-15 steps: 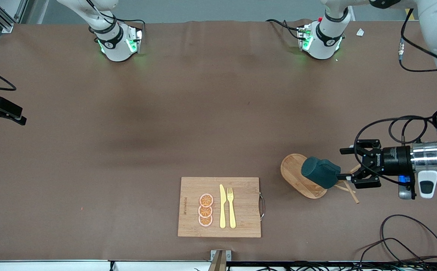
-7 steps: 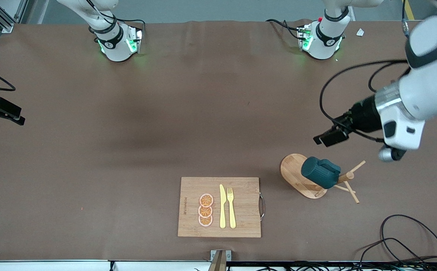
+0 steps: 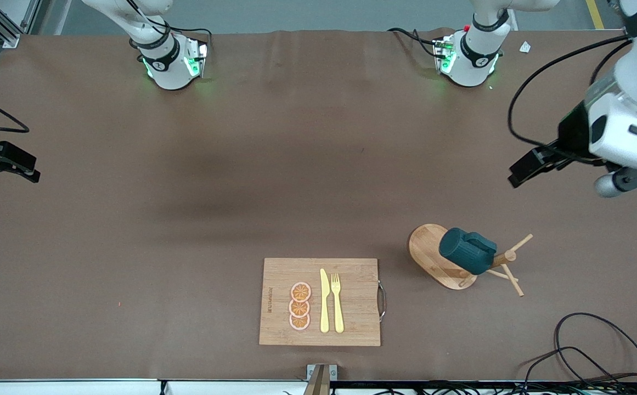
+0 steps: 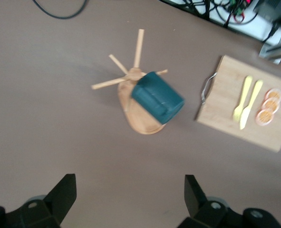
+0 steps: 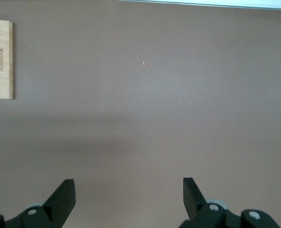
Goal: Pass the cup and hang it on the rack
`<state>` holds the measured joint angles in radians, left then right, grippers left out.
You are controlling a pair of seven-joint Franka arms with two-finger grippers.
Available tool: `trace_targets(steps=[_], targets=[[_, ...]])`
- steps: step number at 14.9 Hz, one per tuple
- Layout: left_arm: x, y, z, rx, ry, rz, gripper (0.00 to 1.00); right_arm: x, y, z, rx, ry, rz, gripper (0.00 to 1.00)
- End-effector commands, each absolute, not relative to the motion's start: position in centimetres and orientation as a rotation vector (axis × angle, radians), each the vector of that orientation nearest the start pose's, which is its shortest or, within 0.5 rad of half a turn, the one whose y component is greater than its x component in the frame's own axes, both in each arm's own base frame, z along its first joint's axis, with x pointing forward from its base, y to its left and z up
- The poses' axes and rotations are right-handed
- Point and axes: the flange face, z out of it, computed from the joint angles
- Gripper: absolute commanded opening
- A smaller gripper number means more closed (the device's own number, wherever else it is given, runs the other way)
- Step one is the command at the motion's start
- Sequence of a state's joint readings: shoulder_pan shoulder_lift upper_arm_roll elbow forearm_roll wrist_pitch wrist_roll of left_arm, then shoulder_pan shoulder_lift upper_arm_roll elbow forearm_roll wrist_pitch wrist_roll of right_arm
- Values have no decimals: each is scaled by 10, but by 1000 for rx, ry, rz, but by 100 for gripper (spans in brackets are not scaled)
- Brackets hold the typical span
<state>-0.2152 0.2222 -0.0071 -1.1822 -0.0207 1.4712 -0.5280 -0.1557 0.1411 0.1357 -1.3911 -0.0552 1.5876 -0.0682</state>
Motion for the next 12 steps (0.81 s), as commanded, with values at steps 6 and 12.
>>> trace_targets(steps=[6,12], targets=[[528,-34,684,-3144,-143,6,100,596,-24,637,-3192,-52,-109,100],[496,-40,671,-3143,-118,-11,100,595,-23,637,-3195,-61,-97,100]])
